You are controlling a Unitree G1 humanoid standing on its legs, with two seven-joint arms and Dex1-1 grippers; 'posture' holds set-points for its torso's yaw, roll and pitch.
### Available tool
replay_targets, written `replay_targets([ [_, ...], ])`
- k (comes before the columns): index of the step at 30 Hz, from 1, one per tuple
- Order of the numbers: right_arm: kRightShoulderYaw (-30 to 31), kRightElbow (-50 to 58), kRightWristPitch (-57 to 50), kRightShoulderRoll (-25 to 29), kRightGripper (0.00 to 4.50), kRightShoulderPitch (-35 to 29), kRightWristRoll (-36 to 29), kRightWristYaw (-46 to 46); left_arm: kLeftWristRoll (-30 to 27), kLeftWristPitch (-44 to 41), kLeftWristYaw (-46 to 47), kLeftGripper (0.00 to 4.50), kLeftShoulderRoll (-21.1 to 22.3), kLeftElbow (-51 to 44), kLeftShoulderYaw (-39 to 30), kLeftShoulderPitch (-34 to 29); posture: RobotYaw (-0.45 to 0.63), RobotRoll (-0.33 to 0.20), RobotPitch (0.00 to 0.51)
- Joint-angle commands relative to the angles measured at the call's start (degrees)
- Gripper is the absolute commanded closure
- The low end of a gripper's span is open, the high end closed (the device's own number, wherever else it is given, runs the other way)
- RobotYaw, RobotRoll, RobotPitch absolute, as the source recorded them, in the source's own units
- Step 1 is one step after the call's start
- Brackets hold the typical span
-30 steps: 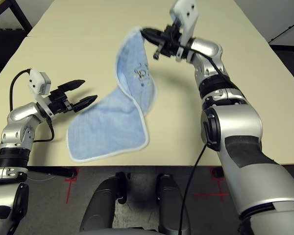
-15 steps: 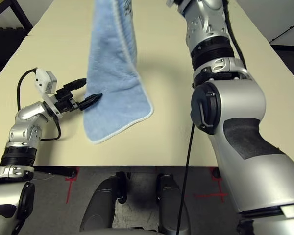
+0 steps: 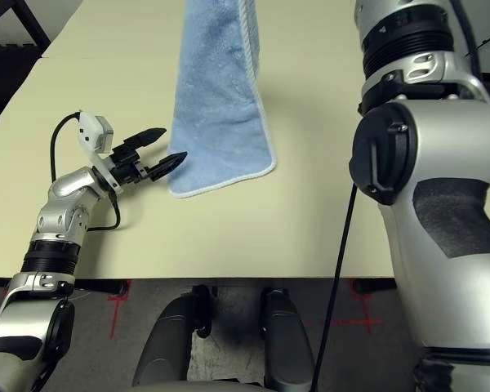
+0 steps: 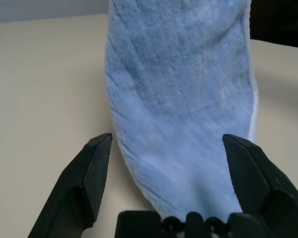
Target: Fold the towel and set it aside.
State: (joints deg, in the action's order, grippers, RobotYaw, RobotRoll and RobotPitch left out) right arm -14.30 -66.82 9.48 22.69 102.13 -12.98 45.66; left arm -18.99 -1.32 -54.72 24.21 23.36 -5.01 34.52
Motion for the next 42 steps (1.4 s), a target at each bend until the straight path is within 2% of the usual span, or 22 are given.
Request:
replay_targets([
  [1, -0.62, 0.77, 1.62, -0.51, 4.47, 3.07, -0.18, -3.63, 0.66, 0.30, 0.10, 0.00, -0.29, -0.47, 0.88, -0.90, -0.08, 0.000, 0.166],
  [3, -1.33, 0.45, 0.89, -1.50, 4.47, 3.14, -0.77, -6.55, 0.66, 0.19, 0.26, 0.00, -0.36, -0.95, 0.93, -1.20, -0.08, 0.000, 0.166],
  [6, -5.51, -0.76, -4.28, -3.62, 4.47, 5.58, -4.62, -14.81, 0.34, -0.53, 1.72, 0.00, -0.65, -3.53, 0.65, -2.09, -0.07, 0.000, 0.172],
  [9, -6.85, -0.47, -8.15, -6.14, 4.47, 6.19, -6.23, -18.18, -0.11, -1.23, 2.71, 0.00, -0.80, -5.55, 0.55, -3.08, -0.06, 0.000, 0.174],
  [16, -5.55, 4.98, -16.10, -14.18, 4.47, 0.09, -8.11, -17.25, -0.08, -2.30, 4.17, 0.00, -1.58, -8.18, 1.39, -4.18, -0.05, 0.000, 0.177],
  [20, -6.49, 9.52, -21.06, -16.02, 4.47, -1.81, -11.43, -14.89, -0.10, -2.91, 5.26, 0.00, -2.71, -9.38, 2.01, -3.71, -0.05, 0.000, 0.177],
  [26, -7.59, 14.22, -24.91, -15.46, 4.47, -3.07, -15.10, -14.18, 0.15, -3.17, 5.80, 0.00, -4.00, -9.50, 2.79, -2.90, -0.05, 0.000, 0.180],
  [33, -9.18, 12.39, -23.03, -9.93, 4.47, 1.14, -16.29, -16.15, 0.42, -2.75, 5.70, 0.00, -4.57, -7.52, 3.22, -1.14, -0.06, 0.000, 0.177],
  [42, -9.22, 16.64, -29.20, -5.11, 4.47, 1.18, -18.43, -14.28, 2.74, 2.26, 6.56, 0.00, -6.27, 2.90, 3.25, 5.10, -0.07, 0.000, 0.177],
])
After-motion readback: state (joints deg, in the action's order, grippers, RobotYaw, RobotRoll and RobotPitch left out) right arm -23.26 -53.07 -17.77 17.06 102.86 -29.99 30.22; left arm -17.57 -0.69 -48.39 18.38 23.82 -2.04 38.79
